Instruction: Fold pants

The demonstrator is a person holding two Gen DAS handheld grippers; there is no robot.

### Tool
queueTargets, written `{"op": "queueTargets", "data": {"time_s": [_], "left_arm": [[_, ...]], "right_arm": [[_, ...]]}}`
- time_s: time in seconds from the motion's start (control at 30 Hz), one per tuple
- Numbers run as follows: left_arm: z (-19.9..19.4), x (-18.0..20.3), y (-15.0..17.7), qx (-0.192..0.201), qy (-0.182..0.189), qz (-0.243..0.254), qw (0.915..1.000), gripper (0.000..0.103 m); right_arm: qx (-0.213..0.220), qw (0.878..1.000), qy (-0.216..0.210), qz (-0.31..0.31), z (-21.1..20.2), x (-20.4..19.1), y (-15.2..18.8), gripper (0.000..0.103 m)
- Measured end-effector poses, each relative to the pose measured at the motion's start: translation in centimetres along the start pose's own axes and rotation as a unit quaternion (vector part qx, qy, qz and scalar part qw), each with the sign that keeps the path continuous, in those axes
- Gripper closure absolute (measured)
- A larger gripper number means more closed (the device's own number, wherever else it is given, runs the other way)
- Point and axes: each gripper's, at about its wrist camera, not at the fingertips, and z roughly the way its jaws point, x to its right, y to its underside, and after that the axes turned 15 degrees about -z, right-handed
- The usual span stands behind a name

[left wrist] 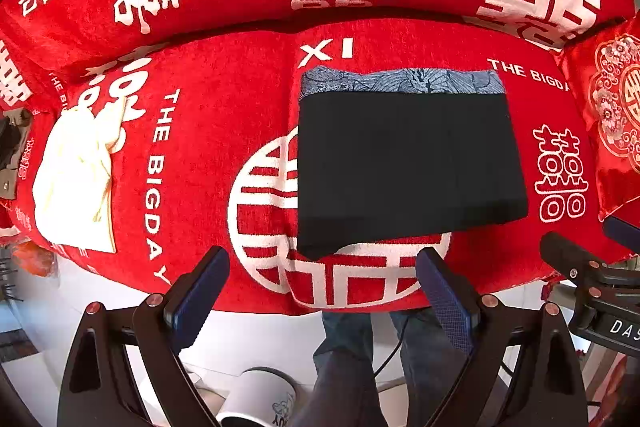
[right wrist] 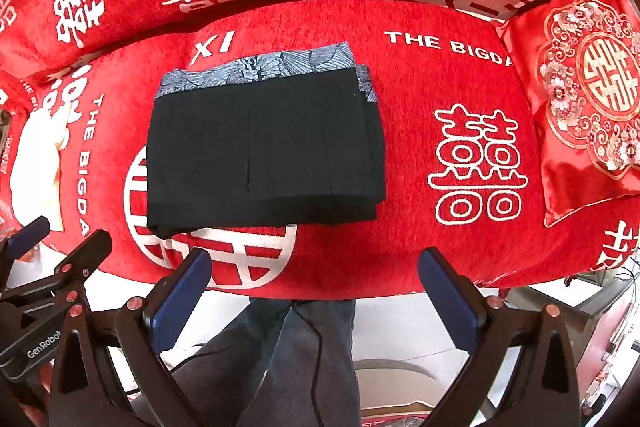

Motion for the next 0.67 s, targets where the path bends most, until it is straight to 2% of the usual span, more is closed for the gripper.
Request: {"op": "queueTargets", "data": {"time_s": [0.67], "left_arm": [[-0.24, 0.24, 0.16, 0.009, 0.016, 0.002, 0.9998, 0.008]], "right_arm": [[-0.002, 1.0, -0.003, 0.0, 0.44, -0.26, 0.27, 0.0]]}}
